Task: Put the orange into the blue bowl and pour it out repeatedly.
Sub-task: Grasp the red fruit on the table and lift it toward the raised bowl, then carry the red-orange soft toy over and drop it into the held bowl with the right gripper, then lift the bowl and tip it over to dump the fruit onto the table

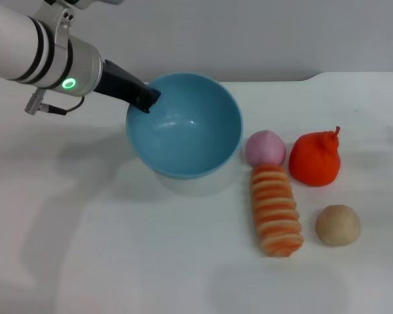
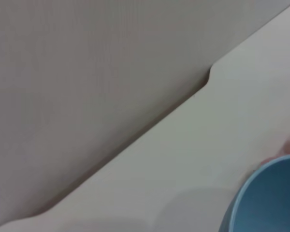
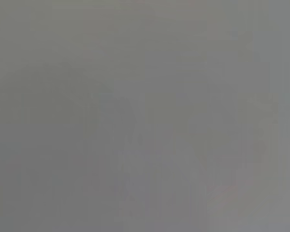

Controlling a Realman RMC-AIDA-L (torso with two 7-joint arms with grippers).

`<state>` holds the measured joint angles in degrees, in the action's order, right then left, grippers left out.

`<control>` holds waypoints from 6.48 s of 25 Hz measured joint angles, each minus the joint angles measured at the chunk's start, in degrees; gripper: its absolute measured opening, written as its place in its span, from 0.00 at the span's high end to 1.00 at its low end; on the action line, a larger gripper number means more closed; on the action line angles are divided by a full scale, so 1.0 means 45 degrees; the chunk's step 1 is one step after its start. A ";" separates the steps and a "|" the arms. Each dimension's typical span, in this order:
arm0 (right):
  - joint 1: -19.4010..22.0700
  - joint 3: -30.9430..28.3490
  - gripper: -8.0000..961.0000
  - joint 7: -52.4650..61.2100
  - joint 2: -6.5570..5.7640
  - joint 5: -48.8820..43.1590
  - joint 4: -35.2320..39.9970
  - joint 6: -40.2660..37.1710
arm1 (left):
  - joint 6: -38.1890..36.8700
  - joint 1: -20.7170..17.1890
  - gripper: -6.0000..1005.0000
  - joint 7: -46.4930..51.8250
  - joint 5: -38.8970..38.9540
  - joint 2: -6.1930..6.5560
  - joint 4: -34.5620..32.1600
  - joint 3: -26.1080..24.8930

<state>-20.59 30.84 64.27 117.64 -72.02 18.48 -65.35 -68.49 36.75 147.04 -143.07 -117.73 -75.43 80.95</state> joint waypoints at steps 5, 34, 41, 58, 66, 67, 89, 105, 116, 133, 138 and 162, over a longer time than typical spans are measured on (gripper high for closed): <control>-0.0319 0.0000 0.14 0.5909 -0.0009 -0.5038 0.4061 0.0285 | 0.0238 0.0081 1.00 0.0005 -0.0096 -0.0008 0.0102 -0.0316; -0.3487 0.3542 0.23 1.4442 0.0172 -1.4212 0.5258 -0.0238 | 0.1144 0.0330 1.00 -0.0040 -0.0100 -0.0049 0.0606 -0.0286; -0.3424 0.3610 0.30 1.4225 0.0217 -1.4116 0.5409 -0.0302 | 0.1166 0.0331 1.00 -0.0079 -0.0101 -0.0032 0.0605 -0.0269; -0.2980 0.3649 0.81 1.4056 0.0233 -1.0958 0.9803 -0.3204 | 0.0363 0.0909 1.00 0.0133 -0.0180 -0.0065 0.0920 0.0151; -0.3508 0.5092 0.84 1.4304 0.0239 -0.8942 1.0636 -0.4056 | 0.0480 0.1431 1.00 0.0393 -0.0176 -0.0108 0.1397 0.0840; -0.3616 0.5356 0.84 1.4312 0.0237 -0.8888 1.0512 -0.4053 | 0.0507 0.1460 1.00 0.0393 -0.0144 -0.0121 0.1430 0.0856; -0.4285 0.6376 0.48 1.3608 0.0198 -0.8154 0.8293 -0.3339 | 0.1112 0.1373 1.00 0.0412 -0.0012 -0.0122 0.1569 0.1306; -0.2009 0.4241 0.37 1.2564 0.0210 -0.6860 0.9641 -0.3716 | 0.1500 0.1314 1.00 0.0304 -0.0110 -0.0096 0.1610 0.1289; -0.0282 0.1613 0.37 0.8977 0.0165 -0.5599 0.6347 -0.3637 | 0.2395 0.1081 1.00 0.0021 -0.2175 -0.0086 -0.0282 0.2507; -0.0035 0.0988 0.37 0.8246 0.0123 -0.5336 0.5101 -0.3506 | 0.8338 -0.3306 0.99 -0.3475 -0.4996 -0.0108 -0.4292 0.7478; -0.0083 0.0978 0.37 0.8252 0.0126 -0.5325 0.4880 -0.3510 | 1.0045 -0.4358 1.00 -0.6275 -0.5005 -0.0114 -0.4230 0.8599; -0.0248 0.1090 0.37 0.8153 0.0116 -0.5345 0.4797 -0.3368 | 1.3265 -0.4868 1.00 -0.7437 -0.4356 -0.0258 -0.2988 0.8678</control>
<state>-21.71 35.74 100.96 118.16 -96.07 40.07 -80.50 -8.80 14.84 113.57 -162.68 -118.89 -88.88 120.00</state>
